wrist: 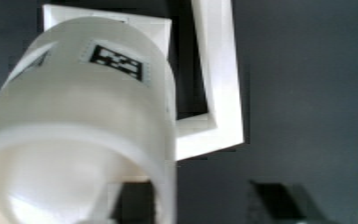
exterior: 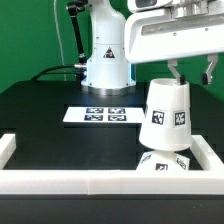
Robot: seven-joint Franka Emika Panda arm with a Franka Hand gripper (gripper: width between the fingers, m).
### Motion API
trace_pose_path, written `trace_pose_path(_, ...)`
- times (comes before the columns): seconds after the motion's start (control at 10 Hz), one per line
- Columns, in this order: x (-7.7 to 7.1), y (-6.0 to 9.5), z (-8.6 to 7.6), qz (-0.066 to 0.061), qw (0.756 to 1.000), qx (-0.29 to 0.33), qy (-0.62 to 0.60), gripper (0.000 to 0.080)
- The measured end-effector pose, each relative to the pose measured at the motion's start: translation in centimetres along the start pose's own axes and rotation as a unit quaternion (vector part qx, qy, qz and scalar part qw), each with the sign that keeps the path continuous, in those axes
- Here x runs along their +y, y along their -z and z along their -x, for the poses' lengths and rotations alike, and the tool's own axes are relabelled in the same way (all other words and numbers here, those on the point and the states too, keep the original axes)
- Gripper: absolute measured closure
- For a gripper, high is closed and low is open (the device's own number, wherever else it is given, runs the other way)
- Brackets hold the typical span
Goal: Assemble lamp
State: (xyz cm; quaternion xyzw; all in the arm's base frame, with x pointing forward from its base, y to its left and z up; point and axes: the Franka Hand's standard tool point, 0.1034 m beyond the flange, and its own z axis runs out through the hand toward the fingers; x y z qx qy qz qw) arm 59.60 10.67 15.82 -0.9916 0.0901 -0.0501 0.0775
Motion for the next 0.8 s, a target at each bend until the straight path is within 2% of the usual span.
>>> trace_pose_path(0.1, 0.8, 0.6, 0.6, 0.001, 1.0, -0.001, -0.004, 0.0382)
trace_pose_path(0.2, 1.9, 1.0, 1.4, 0.003, 1.0, -0.003, -0.008, 0.0382)
trace_pose_path(0.3, 2.7, 1.5, 2.1, 0.003, 1.0, -0.005, -0.013, 0.02)
trace_pose_path(0.4, 3.0, 1.9, 2.9, 0.004, 1.0, -0.005, -0.022, 0.0132)
trace_pose_path(0.6, 2.7, 2.2, 4.6, 0.008, 0.999, 0.003, -0.051, 0.0106)
trace_pose_path(0.8, 2.8, 2.0, 5.0, 0.01, 0.998, 0.001, -0.054, 0.0101)
